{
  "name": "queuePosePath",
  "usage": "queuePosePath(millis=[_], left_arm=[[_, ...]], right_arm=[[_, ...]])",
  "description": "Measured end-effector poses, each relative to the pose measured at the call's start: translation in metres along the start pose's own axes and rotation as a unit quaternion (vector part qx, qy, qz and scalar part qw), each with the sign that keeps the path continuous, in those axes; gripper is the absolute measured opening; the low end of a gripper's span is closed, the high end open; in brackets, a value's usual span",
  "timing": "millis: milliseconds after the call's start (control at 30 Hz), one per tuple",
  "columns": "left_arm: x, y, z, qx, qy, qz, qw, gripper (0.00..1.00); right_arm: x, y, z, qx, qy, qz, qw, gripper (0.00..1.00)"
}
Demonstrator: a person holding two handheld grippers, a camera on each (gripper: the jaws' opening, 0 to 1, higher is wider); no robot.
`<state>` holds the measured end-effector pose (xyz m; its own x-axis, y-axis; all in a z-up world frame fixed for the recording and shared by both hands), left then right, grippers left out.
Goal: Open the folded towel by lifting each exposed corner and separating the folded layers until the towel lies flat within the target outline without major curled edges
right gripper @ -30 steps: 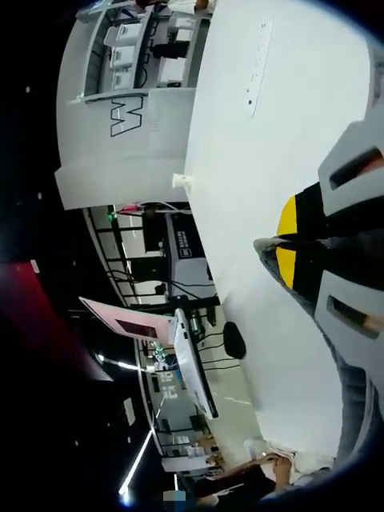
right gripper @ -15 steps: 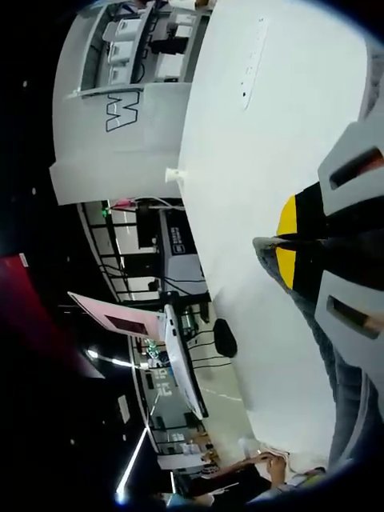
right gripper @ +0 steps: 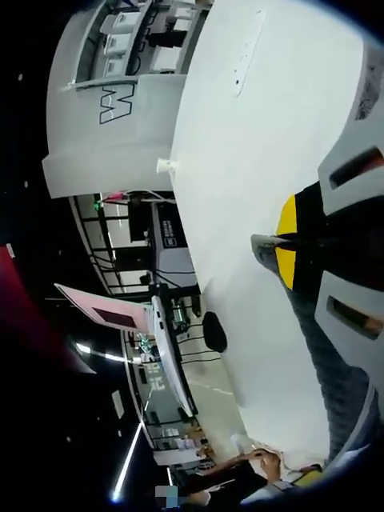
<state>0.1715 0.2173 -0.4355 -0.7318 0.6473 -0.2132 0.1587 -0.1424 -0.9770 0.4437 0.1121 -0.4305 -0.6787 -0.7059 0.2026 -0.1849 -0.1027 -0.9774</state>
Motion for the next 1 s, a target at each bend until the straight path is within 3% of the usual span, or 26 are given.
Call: queuePosePath(millis=[467, 867, 1000], left_arm=[[0.012, -0.001, -0.012, 0.015, -0.018, 0.012, 0.9997, 0.02], [0.013, -0.003, -0.020, 0.026, -0.039, 0.023, 0.9986, 0.06], [0.015, -0.003, -0.021, 0.035, -0.038, 0.026, 0.9983, 0.02]], right_arm=[[-0.007, -0.001, -0.008, -0.020, -0.011, 0.012, 0.9997, 0.00], [-0.011, -0.011, -0.020, -0.010, -0.022, 0.022, 0.9995, 0.00], [-0.013, -0.013, -0.023, -0.002, -0.027, 0.024, 0.9994, 0.00]])
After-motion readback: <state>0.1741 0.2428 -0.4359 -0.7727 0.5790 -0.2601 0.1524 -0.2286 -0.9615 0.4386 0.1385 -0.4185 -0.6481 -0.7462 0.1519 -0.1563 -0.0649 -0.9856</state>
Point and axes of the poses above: the point that each gripper's makers call its tool centre point, and the gripper's own axes: x roughly backward along the fingers, z roughly to its right, y roughly out of its underside, the point moved 4 cm from there along x, roughly backward along the fingers, and after that the axes turned 7 degrees about z, right-handed, at the moved point
